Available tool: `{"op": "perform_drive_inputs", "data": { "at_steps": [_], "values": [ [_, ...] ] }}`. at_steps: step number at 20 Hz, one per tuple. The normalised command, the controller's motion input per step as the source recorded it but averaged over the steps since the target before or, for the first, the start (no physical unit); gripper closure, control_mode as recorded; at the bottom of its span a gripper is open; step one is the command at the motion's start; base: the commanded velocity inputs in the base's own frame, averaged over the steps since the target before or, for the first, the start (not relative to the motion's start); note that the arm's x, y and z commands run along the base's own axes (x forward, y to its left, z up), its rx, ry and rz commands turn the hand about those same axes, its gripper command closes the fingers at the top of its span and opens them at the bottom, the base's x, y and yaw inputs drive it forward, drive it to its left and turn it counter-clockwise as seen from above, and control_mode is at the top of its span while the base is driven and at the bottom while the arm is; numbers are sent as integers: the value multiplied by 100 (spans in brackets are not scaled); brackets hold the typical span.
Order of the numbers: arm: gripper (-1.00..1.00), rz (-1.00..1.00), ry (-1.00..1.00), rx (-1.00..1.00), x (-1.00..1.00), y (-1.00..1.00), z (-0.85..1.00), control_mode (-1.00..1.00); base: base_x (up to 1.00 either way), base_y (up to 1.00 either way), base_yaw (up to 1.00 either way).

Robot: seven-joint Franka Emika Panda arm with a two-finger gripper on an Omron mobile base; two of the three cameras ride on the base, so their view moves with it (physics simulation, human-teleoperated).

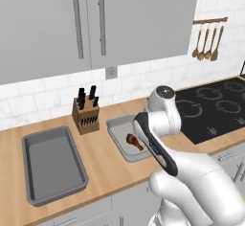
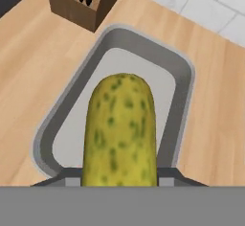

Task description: Place one cucumber and one chicken drumstick in each tupperware on the nearby counter, to pack two identical lunches.

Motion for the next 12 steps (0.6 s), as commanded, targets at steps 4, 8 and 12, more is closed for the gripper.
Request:
{"op": "perform_drive_inputs", "data": {
  "at_steps": [4, 8, 12],
  "values": [
    [100, 6, 2, 0, 100, -9, -55, -100, 0, 0, 0],
    [100, 0, 0, 0, 100, 0, -27, -100, 0, 0, 0],
    [-100, -1, 0, 0, 83, 45, -26, -100, 0, 0, 0]
  ]
}}
